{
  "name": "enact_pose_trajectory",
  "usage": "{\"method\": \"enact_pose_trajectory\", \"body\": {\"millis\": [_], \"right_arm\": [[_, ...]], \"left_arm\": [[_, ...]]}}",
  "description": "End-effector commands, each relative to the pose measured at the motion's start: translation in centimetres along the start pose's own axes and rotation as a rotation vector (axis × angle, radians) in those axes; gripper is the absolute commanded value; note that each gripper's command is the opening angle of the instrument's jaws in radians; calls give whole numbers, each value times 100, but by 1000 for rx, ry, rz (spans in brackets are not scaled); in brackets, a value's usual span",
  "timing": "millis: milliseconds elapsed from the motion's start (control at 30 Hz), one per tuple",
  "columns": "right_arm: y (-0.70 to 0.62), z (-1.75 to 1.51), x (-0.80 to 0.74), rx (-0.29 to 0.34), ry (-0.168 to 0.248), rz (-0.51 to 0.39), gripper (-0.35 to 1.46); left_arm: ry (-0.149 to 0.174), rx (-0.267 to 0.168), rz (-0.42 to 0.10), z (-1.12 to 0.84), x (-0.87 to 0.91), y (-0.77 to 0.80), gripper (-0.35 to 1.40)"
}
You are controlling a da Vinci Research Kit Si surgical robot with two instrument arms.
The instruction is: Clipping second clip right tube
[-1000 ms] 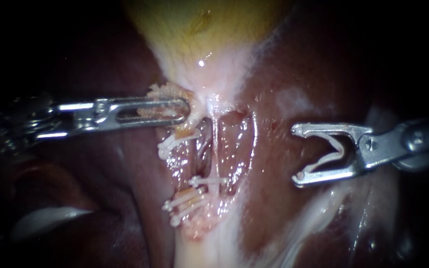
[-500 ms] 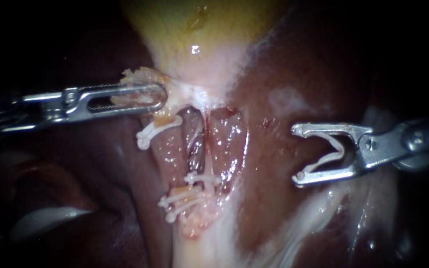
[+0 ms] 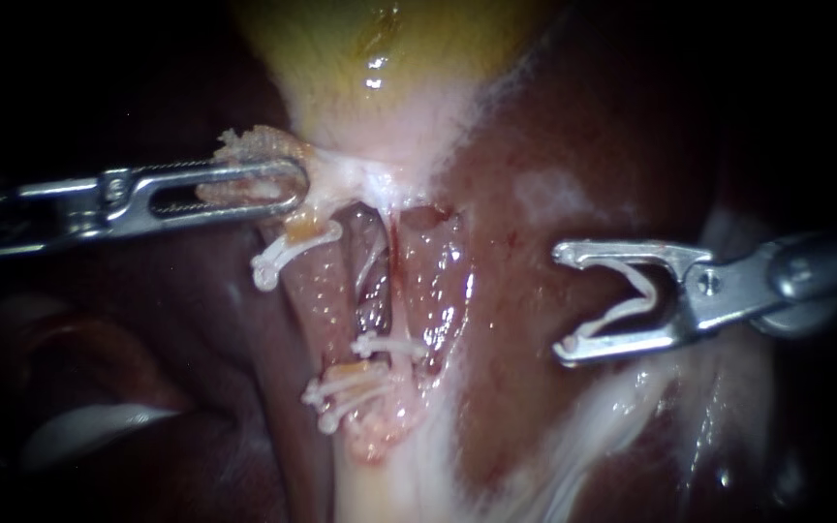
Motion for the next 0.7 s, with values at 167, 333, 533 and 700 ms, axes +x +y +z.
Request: {"method": "enact_pose_trajectory", "body": {"millis": [167, 333, 533, 700], "right_arm": [[2, 30, -10, -21, 0, 108, 49], [7, 58, -18, -40, 1, 193, 49], [13, 80, -22, -38, 7, 269, 49], [18, 94, -21, -27, 16, 310, 49]], "left_arm": [[-1, -2, 0, 0, 1, -1, 0], [-1, -2, 0, 0, 2, -2, 0], [-2, -3, 0, 0, 3, -3, 0], [-3, -4, 1, 1, 4, -4, 0]]}}
